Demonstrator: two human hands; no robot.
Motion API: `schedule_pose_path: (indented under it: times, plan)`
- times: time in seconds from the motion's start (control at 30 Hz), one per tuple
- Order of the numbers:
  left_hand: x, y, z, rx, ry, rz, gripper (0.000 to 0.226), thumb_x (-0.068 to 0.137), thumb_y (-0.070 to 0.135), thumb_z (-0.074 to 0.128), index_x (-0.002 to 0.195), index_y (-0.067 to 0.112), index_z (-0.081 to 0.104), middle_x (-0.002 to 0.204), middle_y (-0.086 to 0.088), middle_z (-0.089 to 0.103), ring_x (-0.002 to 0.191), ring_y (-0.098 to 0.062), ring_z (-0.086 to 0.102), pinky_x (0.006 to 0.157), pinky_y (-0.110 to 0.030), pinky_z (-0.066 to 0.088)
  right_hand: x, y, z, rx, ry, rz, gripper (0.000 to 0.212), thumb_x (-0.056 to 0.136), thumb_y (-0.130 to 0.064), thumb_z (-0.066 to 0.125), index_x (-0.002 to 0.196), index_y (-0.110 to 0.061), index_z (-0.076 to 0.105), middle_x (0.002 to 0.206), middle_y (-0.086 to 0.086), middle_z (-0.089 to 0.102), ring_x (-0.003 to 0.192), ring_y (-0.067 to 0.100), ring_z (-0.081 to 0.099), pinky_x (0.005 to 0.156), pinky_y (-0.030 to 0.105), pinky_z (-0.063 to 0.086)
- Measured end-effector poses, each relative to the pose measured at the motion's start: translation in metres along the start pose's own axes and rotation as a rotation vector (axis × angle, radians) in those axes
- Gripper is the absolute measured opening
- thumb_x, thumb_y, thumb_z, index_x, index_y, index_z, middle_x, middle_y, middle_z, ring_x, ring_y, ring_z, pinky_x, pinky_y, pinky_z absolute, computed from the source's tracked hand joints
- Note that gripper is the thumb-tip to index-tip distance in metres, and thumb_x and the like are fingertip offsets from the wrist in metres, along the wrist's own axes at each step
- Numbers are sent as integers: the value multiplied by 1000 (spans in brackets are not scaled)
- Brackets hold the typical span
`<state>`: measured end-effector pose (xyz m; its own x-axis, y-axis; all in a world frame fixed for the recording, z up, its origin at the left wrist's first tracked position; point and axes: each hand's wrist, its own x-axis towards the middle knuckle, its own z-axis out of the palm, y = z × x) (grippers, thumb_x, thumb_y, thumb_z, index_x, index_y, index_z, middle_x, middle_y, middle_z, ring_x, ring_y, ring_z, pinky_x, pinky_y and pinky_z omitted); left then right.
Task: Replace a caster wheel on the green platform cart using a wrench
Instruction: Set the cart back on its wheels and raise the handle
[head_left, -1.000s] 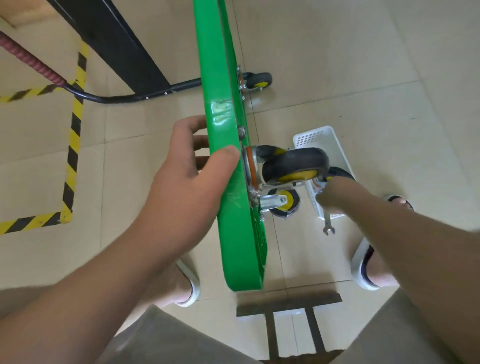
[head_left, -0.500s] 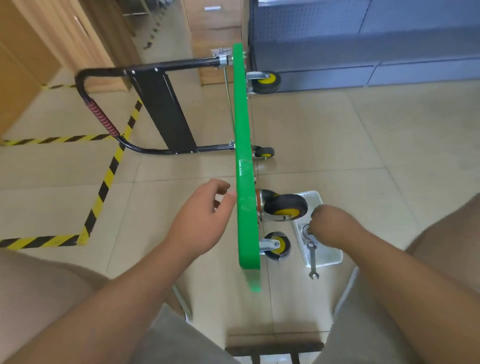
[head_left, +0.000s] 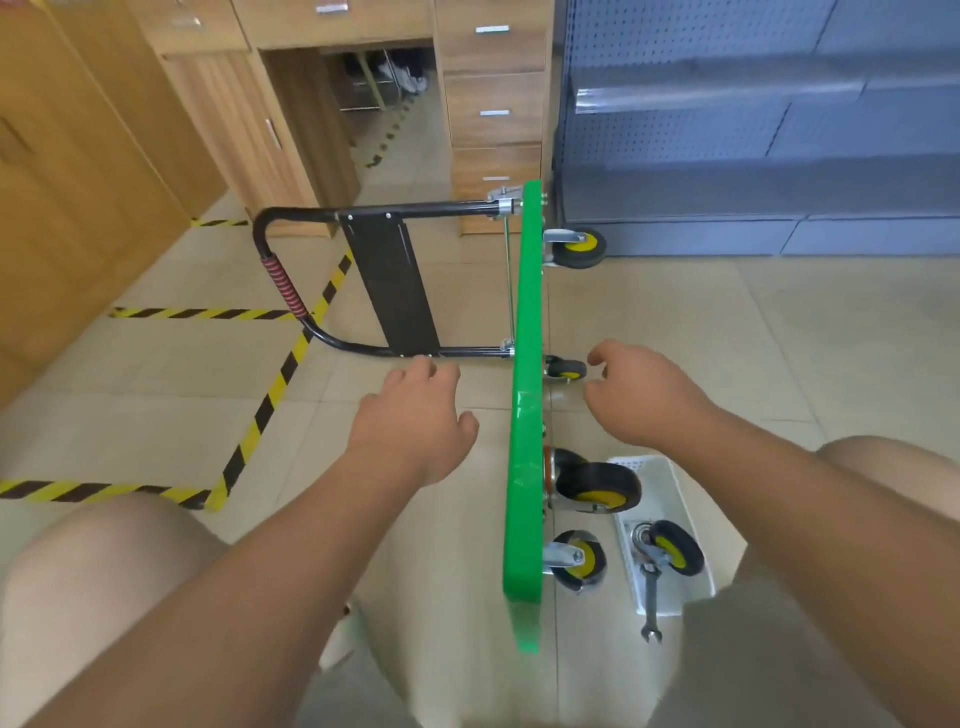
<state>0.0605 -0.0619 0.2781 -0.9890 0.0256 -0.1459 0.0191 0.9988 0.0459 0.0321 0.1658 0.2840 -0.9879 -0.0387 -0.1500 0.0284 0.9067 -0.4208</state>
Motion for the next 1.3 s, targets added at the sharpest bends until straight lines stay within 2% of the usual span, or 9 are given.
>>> schedule_pose_path:
  times: [0.13, 0.3, 0.53, 0.67, 0.8, 0.97, 1.3]
  plan:
    - [29, 2, -3, 16, -32, -13, 56, 100, 49, 44, 151, 26, 36, 152, -4, 40, 136, -29, 43, 103, -49, 49, 33, -11, -13, -10, 10, -22, 37, 98, -22, 50, 134, -15, 55, 128, 13, 62, 114, 34, 59, 93, 42, 53]
    - [70, 1, 0, 40, -63, -4, 55, 99, 49, 47, 149, 26, 37, 147, -4, 42, 133, -29, 45, 99, -49, 51, 70, -18, -15, -52, 16, -30, 37, 96, -23, 52, 133, -18, 53, 129, 13, 59, 114, 34, 58, 87, 39, 50]
    - [151, 0, 20, 15, -83, 0, 54, 99, 47, 47, 148, 26, 36, 143, -4, 43, 128, -30, 46, 95, -49, 51, 144, -19, -9, -63, 84, -27, 43, 104, -44, 41, 136, -18, 52, 133, 13, 56, 119, 39, 54, 94, 47, 49]
    - [207, -1, 28, -57, -90, -57, 52, 98, 44, 48, 145, 25, 37, 139, -4, 44, 123, -29, 47, 93, -49, 51, 198, -24, -2, -18, 226, -18, 43, 105, -45, 36, 130, -16, 56, 125, 15, 57, 113, 40, 54, 88, 49, 50]
    - [239, 1, 22, -71, -86, -83, 49, 98, 39, 48, 143, 22, 39, 137, -5, 45, 121, -31, 46, 85, -43, 45, 224, -36, -3, -19, 210, 17, 40, 104, -43, 37, 126, -15, 55, 126, 13, 55, 111, 37, 51, 86, 48, 48]
    - [243, 4, -24, -50, -97, -86, 45, 96, 38, 50, 138, 21, 41, 130, -5, 46, 116, -30, 47, 76, -40, 36, 222, -58, -34, -158, 93, 27, 41, 105, -43, 36, 134, -18, 50, 129, 12, 55, 111, 37, 52, 82, 45, 43]
    - [209, -17, -201, -53, -211, -124, 44, 97, 37, 48, 137, 23, 39, 133, -2, 45, 119, -28, 46, 82, -42, 40, 197, -143, -155, -267, -151, 53, 41, 104, -46, 35, 137, -23, 44, 132, 8, 54, 116, 34, 50, 87, 45, 42]
